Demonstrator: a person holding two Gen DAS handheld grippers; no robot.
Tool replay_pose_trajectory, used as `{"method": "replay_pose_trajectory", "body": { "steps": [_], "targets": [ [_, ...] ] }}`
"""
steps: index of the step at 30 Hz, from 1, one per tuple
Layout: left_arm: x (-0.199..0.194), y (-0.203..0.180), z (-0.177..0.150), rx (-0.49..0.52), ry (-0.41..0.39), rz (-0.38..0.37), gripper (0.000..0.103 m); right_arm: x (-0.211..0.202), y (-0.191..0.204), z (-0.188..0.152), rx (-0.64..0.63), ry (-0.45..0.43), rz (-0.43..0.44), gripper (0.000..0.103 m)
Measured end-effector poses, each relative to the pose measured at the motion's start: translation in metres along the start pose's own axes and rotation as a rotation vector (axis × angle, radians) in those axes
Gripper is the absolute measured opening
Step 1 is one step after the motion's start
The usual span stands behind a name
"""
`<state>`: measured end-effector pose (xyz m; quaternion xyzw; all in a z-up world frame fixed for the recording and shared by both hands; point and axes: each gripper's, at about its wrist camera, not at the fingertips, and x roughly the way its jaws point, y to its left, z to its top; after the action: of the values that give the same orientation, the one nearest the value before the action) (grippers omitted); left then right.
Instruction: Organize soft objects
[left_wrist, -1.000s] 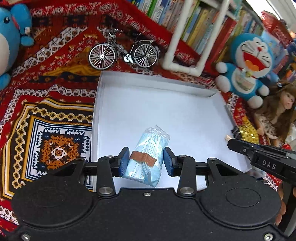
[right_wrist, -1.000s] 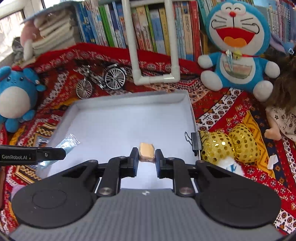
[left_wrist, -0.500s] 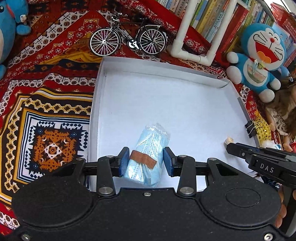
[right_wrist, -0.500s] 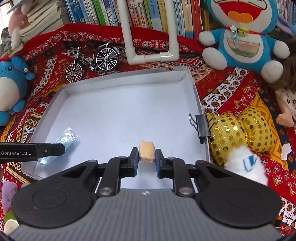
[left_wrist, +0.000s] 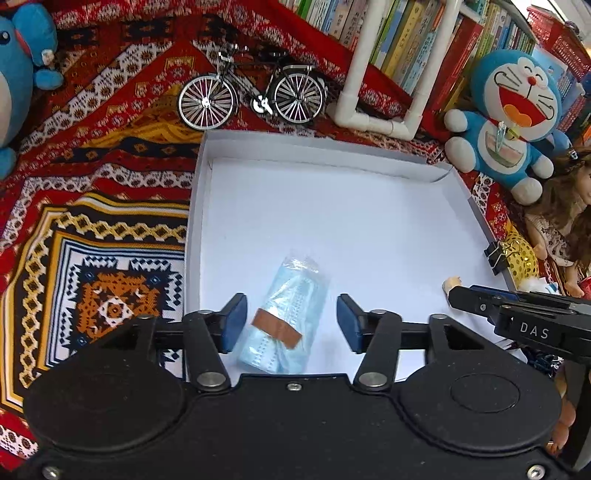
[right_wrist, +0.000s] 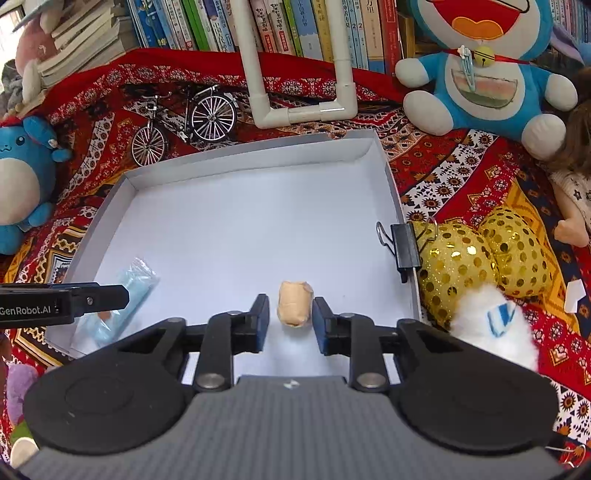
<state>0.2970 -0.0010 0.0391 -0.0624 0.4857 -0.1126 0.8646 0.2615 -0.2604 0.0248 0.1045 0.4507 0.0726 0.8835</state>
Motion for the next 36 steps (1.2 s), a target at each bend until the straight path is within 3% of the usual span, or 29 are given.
{"method": "replay_pose_trajectory", "body": {
  "steps": [3,10,22,27,33,36],
  "targets": [
    [-0.009,0.000,-0.001,-0.002,-0.016,0.000,0.062,-0.006,-0.001,-0.001,0.000,-0.017,0.004,0.051],
    [-0.042,-0.002,-0.012,0.020,-0.082,-0.009,0.068,-0.032,-0.004,-0.007,-0.006,-0.090,0.041,0.062],
    [-0.109,-0.003,-0.060,0.069,-0.231,-0.048,0.075,-0.088,-0.007,-0.038,-0.067,-0.241,0.103,0.072],
    [-0.133,-0.004,-0.093,0.094,-0.295,-0.047,0.078,-0.113,-0.003,-0.061,-0.111,-0.324,0.135,0.077],
    [-0.157,0.007,-0.137,0.056,-0.366,-0.032,0.079,-0.140,0.015,-0.109,-0.197,-0.413,0.170,0.083],
    [-0.170,0.015,-0.162,0.027,-0.408,-0.011,0.083,-0.156,0.023,-0.138,-0.203,-0.432,0.244,0.084]
  ]
}}
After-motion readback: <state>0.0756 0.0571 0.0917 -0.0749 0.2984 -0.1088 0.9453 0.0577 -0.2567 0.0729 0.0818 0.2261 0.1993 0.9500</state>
